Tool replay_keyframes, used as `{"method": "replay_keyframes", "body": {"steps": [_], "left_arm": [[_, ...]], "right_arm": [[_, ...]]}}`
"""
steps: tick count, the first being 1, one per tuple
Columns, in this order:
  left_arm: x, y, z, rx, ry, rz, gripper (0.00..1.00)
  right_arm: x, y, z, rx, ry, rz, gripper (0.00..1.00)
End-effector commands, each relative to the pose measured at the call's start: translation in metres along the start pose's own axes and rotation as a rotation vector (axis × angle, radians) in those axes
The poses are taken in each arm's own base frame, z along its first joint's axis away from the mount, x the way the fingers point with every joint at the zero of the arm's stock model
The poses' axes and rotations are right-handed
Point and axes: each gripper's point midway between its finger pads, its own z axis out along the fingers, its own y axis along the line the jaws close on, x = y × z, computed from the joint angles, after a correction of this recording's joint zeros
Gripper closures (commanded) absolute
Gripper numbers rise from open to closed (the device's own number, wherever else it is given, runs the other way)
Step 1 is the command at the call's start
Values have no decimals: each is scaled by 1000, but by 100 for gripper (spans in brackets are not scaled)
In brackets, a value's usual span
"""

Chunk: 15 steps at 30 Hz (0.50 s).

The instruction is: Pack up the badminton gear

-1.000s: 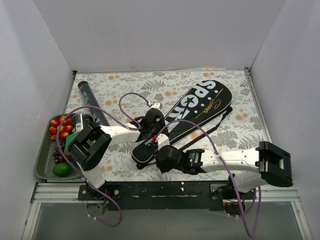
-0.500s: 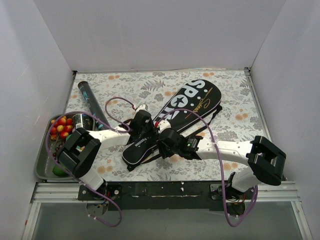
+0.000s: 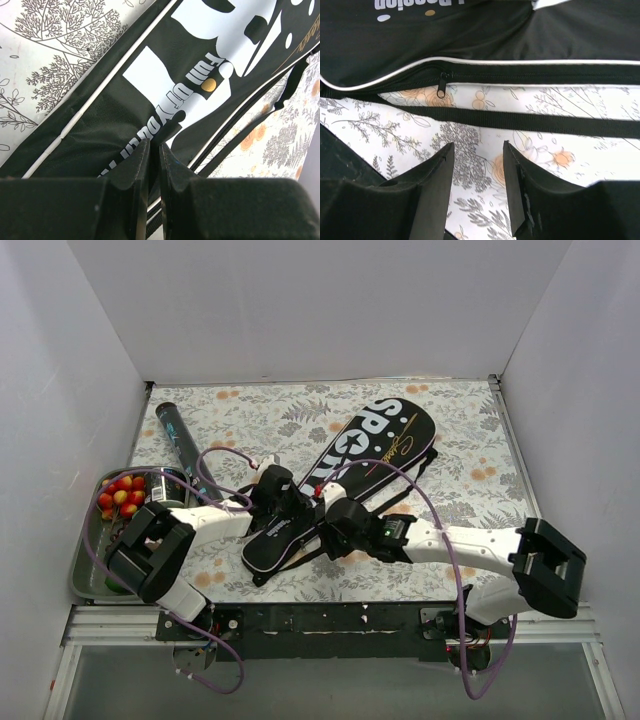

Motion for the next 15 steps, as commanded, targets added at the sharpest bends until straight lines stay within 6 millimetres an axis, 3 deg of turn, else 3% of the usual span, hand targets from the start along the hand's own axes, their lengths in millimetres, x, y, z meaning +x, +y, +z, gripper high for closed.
{"method": "replay_keyframes", "body": {"steps": [1, 5, 9, 11, 12, 15], "left_arm": [[-5, 16, 7, -78, -32, -91, 100], [-18, -4, 9, -49, -61, -71, 100], [-10, -20, 14, -36, -14, 72, 100], [-4, -26, 14, -20, -2, 145, 85], [0, -22, 11, -32, 10, 206, 64], [2, -29, 6, 2, 35, 319, 47]], "right_arm": [[-10, -17, -24, 50, -67, 2, 49], [-9, -32, -46, 69, -115, 40, 49], [-2, -40, -58, 70, -131, 68, 48], [2, -41, -62, 64, -132, 74, 47], [3, -41, -63, 61, -131, 76, 47], [7, -40, -65, 46, -130, 85, 47]]}}
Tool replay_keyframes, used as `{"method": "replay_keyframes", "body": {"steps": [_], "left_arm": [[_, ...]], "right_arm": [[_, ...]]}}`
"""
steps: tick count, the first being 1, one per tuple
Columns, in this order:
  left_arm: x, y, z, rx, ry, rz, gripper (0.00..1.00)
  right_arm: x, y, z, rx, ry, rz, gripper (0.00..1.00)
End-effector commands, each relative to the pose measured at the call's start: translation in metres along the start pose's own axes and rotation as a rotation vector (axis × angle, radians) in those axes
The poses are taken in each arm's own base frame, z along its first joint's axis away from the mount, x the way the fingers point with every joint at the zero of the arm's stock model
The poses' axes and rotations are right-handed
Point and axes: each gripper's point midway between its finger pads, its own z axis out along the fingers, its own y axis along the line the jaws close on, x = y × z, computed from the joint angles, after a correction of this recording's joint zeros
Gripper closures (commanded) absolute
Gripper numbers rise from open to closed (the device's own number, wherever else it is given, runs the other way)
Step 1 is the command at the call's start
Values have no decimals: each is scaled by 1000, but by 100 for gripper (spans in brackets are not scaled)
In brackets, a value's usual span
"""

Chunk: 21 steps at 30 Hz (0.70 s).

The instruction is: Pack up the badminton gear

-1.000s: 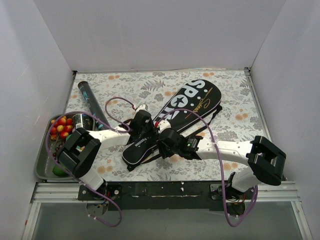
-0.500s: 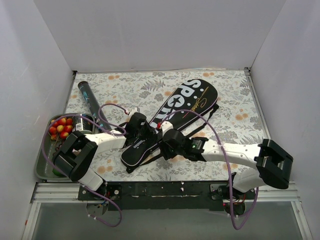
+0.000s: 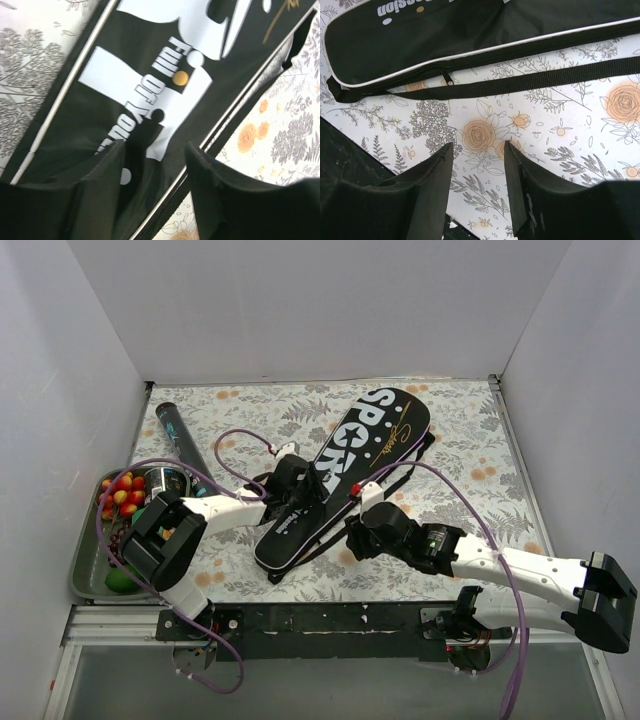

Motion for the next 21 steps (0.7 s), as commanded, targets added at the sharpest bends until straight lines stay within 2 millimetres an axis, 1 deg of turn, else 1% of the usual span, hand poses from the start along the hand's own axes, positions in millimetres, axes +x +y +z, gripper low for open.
{"method": "replay_keyframes", "body": {"steps": [1, 3, 4, 5, 6, 8, 9, 13, 14, 16, 17, 21], "left_arm": [[5, 0, -9, 5, 42, 224, 37], [7, 5, -9, -17, 73, 300, 30], [5, 3, -8, -17, 74, 325, 25], [6, 8, -7, -43, 93, 345, 25], [11, 14, -1, -65, 115, 368, 24], [12, 18, 4, -79, 130, 413, 24], [16, 27, 9, -108, 145, 431, 24], [24, 39, 21, -150, 174, 499, 25], [27, 39, 24, -148, 183, 524, 26], [37, 45, 30, -167, 209, 560, 28], [42, 44, 31, -167, 220, 585, 30], [60, 47, 32, -175, 259, 615, 52]], "right_arm": [[8, -4, -4, -2, 4, 23, 47], [10, -3, -6, -10, 3, 33, 47], [10, -2, -6, -17, -2, 37, 47], [13, -3, -6, -19, 0, 43, 47], [14, -2, -7, -25, -2, 48, 47], [15, -2, -8, -36, -6, 56, 47], [17, -2, -9, -38, -3, 62, 47], [21, -2, -12, -50, -7, 76, 47], [20, -2, -14, -55, -16, 80, 47], [24, -4, -14, -53, -16, 85, 47], [23, -4, -15, -58, -22, 86, 47], [25, -5, -18, -59, -31, 93, 47]]}}
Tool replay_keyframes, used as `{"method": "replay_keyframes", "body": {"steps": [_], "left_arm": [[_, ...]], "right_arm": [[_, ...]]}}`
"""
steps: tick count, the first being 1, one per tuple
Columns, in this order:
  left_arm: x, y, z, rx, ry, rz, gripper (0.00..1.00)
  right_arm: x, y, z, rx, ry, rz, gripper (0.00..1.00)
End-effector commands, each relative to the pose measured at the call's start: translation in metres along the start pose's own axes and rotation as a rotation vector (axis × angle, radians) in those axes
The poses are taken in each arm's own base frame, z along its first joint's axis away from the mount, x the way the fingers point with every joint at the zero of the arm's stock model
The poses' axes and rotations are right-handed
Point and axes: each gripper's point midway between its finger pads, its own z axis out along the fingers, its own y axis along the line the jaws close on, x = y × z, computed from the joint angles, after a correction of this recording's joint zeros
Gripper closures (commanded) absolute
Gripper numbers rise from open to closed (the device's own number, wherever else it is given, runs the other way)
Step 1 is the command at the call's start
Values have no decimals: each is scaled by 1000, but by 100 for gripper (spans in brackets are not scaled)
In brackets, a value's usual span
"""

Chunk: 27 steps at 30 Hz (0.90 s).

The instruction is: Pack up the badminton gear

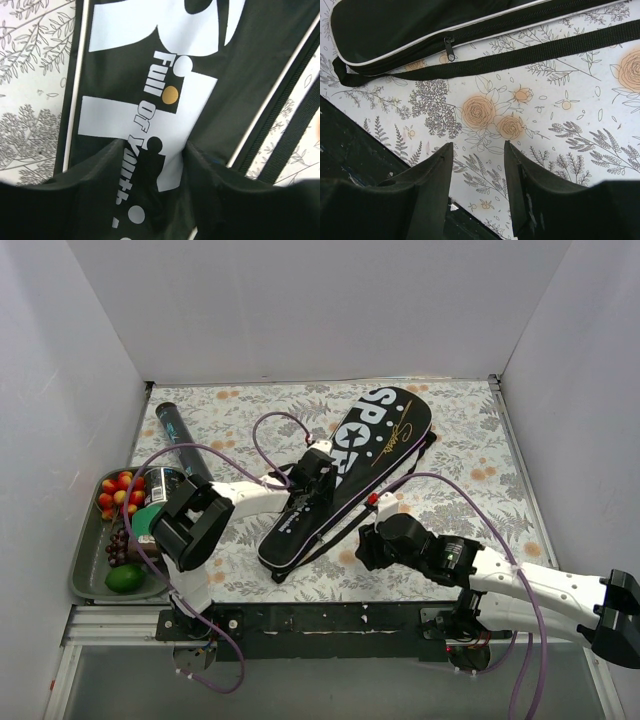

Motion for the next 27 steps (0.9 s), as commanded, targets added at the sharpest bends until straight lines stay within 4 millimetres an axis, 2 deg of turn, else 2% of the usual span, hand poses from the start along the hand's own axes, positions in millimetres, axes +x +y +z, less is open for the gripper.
{"method": "replay_keyframes", "body": {"steps": [1, 3, 4, 7, 11, 15, 20, 23, 27], "left_arm": [[72, 10, 5, -46, 211, 96, 66], [82, 10, 6, -58, 234, 86, 77], [86, 10, 6, -63, 243, 78, 88], [104, 18, 6, -106, 287, 14, 100], [115, 23, 3, -147, 300, -90, 100], [116, 24, -2, -175, 291, -207, 100], [122, 39, -6, -223, 282, -345, 100], [119, 42, -12, -220, 263, -395, 100], [129, 46, -30, -206, 255, -469, 100]], "right_arm": [[-4, 3, -3, -23, -34, 23, 47], [-6, 4, -3, -29, -41, 28, 47], [-5, 4, -4, -29, -42, 29, 47], [-5, 4, -5, -36, -44, 37, 47], [-4, 7, -5, -54, -44, 43, 47], [-3, 10, -6, -70, -37, 35, 47], [-3, 12, -9, -82, -24, 21, 47], [1, 13, -10, -92, -7, 11, 47], [3, 13, -11, -96, 5, 6, 47]]}}
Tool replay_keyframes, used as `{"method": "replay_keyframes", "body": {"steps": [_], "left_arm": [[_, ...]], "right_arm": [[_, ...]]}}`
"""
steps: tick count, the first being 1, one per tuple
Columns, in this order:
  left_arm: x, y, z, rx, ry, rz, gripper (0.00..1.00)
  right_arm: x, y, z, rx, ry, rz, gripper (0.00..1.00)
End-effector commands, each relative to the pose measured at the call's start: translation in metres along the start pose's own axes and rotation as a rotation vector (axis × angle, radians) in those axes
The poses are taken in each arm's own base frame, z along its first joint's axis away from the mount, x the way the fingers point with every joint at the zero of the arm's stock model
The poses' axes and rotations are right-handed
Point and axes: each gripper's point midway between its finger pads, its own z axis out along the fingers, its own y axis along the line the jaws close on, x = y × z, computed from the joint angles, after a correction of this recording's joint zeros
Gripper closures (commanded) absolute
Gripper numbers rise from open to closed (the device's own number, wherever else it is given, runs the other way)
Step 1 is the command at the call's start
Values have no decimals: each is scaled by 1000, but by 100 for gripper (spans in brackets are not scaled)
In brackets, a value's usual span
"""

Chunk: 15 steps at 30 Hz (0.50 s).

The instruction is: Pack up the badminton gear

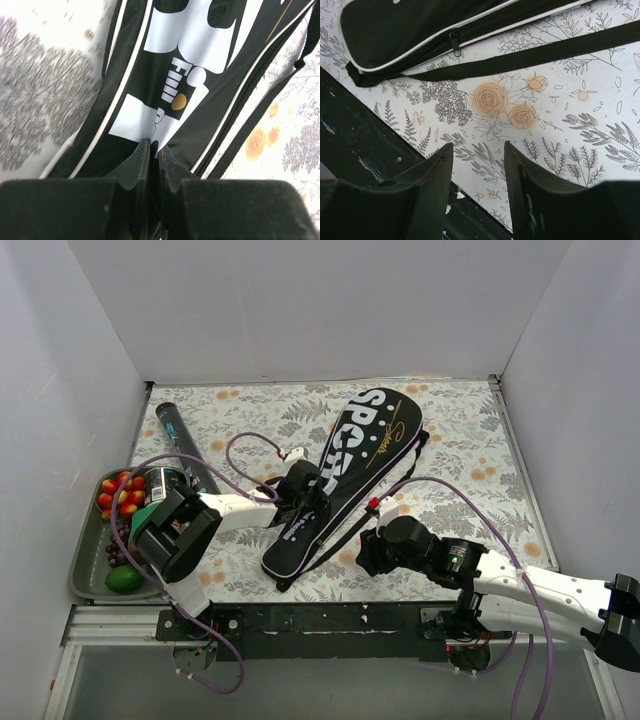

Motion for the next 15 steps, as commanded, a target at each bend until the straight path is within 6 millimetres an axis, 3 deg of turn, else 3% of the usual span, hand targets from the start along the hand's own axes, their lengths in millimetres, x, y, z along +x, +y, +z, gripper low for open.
{"method": "replay_keyframes", "body": {"steps": [1, 5, 10, 15], "left_arm": [[85, 107, -34, -315, 254, -39, 100], [86, 106, -49, -283, 237, -82, 100], [86, 99, -42, -271, 246, -60, 100], [86, 86, -28, -238, 271, 13, 55]], "right_arm": [[-7, 6, -5, -27, -16, -5, 47], [-11, 6, -6, -29, -31, -8, 47], [-8, 6, 0, -23, -9, -37, 47], [-7, 14, 9, -71, 10, -106, 43]]}}
